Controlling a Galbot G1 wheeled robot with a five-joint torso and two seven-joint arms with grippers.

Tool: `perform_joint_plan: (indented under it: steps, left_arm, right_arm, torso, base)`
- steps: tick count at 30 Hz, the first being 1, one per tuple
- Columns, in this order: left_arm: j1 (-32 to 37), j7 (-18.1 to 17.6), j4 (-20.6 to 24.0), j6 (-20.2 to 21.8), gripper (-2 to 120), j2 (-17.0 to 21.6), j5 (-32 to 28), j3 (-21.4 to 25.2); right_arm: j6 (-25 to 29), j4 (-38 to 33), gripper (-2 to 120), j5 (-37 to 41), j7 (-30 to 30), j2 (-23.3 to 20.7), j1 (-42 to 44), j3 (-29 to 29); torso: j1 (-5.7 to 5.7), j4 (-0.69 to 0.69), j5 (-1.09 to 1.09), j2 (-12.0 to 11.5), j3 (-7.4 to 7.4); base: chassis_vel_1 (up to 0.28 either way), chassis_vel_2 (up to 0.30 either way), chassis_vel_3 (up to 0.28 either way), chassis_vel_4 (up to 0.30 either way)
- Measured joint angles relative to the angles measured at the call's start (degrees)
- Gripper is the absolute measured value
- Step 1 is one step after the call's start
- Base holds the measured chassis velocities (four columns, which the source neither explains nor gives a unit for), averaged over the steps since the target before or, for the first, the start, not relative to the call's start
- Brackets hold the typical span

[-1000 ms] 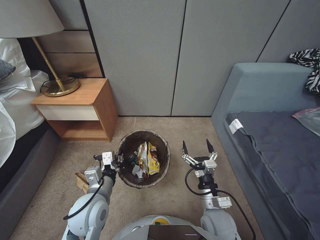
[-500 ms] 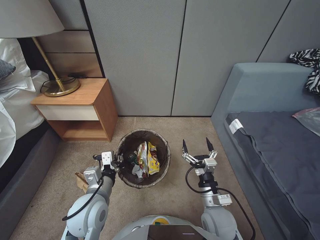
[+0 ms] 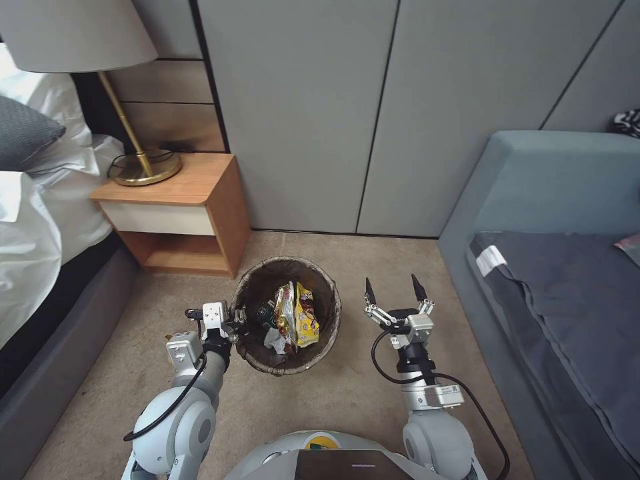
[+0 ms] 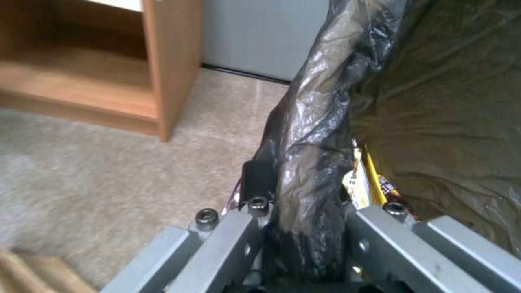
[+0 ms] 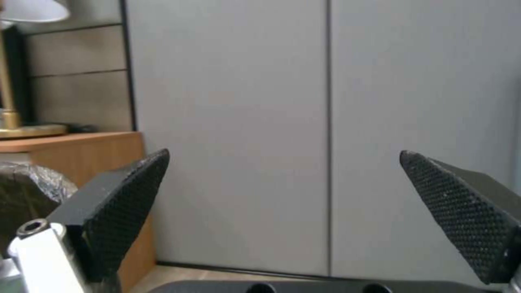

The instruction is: Pick up the trash bin, then pick up the garbage from the floor and place it into the trash bin.

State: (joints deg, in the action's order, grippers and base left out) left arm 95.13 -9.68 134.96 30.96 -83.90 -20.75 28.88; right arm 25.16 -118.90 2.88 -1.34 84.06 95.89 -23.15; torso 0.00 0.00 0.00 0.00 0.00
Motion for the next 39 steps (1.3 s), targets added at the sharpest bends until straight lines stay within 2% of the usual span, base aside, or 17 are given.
perform_joint_plan:
  steps: [39]
  left_arm:
    - [-0.1, 0.7, -0.2, -0.9, 2, -0.3, 0.7, -0.1]
  right_arm:
    - [-0.1, 0.0, 100, 0.7, 0.9, 0.1, -0.6, 0.1]
  torso:
    - [0.0, 0.0, 0.0, 0.0, 0.0]
  base:
    - [0.115, 0.112, 0.119, 0.118]
